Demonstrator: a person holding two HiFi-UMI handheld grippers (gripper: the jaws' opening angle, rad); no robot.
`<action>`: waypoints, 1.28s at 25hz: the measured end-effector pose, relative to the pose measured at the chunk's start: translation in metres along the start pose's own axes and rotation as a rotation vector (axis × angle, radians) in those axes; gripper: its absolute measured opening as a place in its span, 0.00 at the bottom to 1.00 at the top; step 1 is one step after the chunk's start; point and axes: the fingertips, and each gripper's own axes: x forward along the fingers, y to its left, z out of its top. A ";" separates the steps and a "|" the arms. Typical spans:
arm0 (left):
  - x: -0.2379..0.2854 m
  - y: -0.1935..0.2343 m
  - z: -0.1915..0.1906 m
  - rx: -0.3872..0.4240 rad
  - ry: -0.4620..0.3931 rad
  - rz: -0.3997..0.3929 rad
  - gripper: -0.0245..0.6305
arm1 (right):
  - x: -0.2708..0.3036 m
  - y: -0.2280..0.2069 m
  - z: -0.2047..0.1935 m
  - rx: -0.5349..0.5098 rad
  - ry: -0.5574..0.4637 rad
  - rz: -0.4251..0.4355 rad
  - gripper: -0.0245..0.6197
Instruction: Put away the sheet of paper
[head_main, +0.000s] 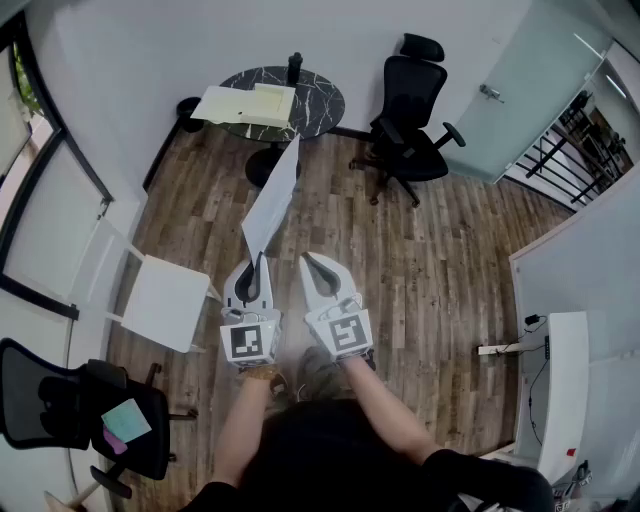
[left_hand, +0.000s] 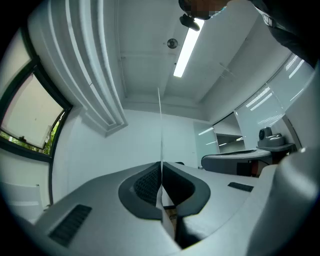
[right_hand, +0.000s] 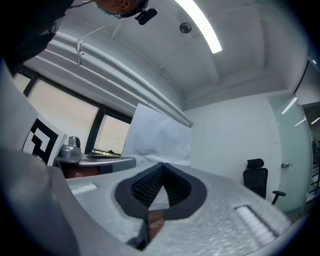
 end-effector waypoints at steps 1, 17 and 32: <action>0.008 0.002 0.002 0.007 -0.007 -0.001 0.06 | 0.007 -0.004 -0.002 0.019 -0.012 0.016 0.03; 0.224 0.065 -0.052 0.032 0.051 0.062 0.05 | 0.202 -0.125 -0.057 0.114 -0.053 0.195 0.04; 0.363 0.146 -0.114 -0.011 0.122 0.116 0.06 | 0.363 -0.186 -0.116 0.163 0.017 0.262 0.04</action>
